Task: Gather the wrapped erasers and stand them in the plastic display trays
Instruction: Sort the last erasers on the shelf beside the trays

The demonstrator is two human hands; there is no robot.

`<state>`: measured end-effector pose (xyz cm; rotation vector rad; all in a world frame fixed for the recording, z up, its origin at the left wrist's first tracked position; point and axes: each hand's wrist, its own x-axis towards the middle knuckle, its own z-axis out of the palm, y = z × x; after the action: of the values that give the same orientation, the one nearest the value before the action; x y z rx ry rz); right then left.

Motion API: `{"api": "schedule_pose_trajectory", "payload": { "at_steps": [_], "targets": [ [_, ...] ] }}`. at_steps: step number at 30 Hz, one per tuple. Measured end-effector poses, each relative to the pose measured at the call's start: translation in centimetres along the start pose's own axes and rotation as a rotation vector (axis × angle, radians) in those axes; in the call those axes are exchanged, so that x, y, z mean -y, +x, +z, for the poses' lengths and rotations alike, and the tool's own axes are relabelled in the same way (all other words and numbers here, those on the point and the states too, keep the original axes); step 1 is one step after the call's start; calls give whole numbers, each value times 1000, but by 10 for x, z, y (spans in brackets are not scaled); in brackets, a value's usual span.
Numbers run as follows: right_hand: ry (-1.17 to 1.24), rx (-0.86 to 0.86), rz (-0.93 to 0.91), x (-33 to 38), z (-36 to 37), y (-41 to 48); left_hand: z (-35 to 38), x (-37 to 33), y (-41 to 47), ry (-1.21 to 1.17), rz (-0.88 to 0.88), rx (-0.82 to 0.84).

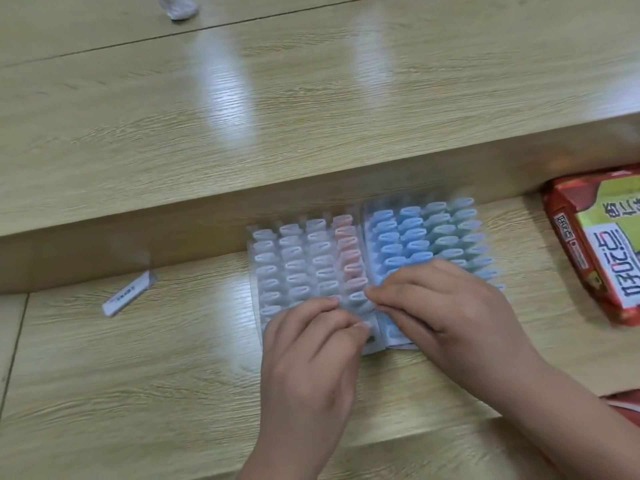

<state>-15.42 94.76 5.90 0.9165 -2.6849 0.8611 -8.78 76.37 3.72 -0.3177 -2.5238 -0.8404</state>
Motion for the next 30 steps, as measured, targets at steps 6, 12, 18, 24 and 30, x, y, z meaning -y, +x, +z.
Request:
{"api": "schedule_pose_trajectory", "payload": {
  "at_steps": [6, 12, 18, 24, 30],
  "targets": [
    [-68, 53, -45, 9, 8, 4, -5, -2, -2, 116, 8, 123],
    [-295, 156, -211, 14, -4, 2, -22, 0, -5, 127, 1, 140],
    [-175, -50, -48, 62, 20, 31, -97, 89, -23, 78, -477, -137],
    [-59, 197, -48, 146, 115, 114, -134, 195, -29, 372, -756, 84],
    [-104, 347, 93, 164, 173, 154, -133, 220, -32, 386, -616, 153]
  ]
}}
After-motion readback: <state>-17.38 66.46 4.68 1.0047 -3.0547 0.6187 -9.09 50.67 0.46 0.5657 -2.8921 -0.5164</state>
